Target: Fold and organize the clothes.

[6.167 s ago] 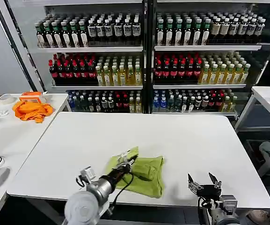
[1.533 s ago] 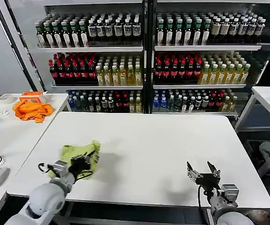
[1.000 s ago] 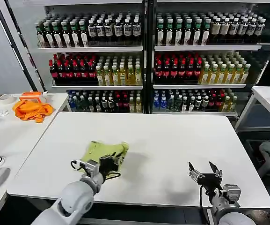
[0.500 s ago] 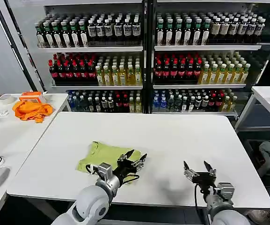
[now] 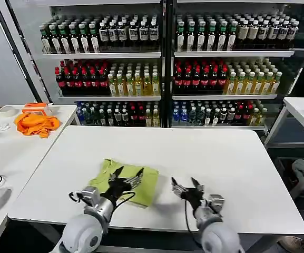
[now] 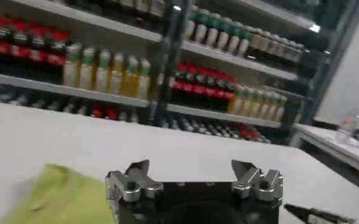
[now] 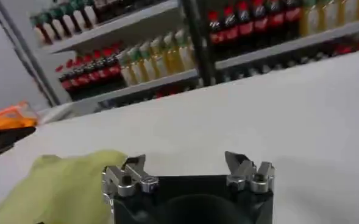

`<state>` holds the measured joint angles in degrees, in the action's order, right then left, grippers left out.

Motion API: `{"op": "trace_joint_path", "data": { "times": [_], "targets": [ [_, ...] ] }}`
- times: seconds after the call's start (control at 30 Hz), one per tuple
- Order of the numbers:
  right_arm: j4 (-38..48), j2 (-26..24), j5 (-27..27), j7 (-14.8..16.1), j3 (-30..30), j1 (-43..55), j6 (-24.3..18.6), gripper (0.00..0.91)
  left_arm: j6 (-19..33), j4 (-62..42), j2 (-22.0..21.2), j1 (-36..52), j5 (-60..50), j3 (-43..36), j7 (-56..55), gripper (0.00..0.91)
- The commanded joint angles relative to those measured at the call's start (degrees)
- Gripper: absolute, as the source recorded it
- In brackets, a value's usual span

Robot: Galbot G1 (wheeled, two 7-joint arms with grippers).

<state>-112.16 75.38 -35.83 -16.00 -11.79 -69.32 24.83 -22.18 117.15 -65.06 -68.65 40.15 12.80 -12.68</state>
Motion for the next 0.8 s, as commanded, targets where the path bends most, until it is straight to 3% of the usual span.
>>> {"op": "trace_joint_path", "data": {
  "times": [0.03, 0.23, 0.27, 0.3, 0.37, 0.8],
  "targets": [
    [13.98, 9.68, -10.46, -2.45, 10.37, 13.57, 0.46, 0.907, 1.05, 1.69, -0.19, -5.42, 0.90, 9.42, -0.37, 0.907],
    [20.96, 14.22, -13.21, -3.29, 11.66, 17.56, 0.10, 0.907, 1.25, 1.41, -0.61, -5.88, 0.87, 10.09, -0.37, 0.907],
    [21.73, 14.62, -13.48, -3.32, 11.72, 17.97, -0.14, 0.796, 1.27, 1.41, -0.72, -5.95, 0.87, 10.19, -0.36, 0.907],
    [22.04, 14.80, -13.69, -3.44, 11.76, 18.15, -0.32, 0.413, 1.29, 1.41, -0.77, -6.01, 0.87, 10.23, -0.37, 0.907],
    [23.73, 15.34, -14.78, -3.87, 11.81, 18.59, -0.93, 0.000, 1.31, 1.33, -0.92, -6.15, 0.86, 10.25, -0.33, 0.907],
    [23.63, 13.50, -13.54, -4.82, 10.29, 18.98, -2.14, 0.000, 1.46, 1.11, -1.55, -6.61, 0.75, 10.00, -0.28, 0.907]
  ]
}}
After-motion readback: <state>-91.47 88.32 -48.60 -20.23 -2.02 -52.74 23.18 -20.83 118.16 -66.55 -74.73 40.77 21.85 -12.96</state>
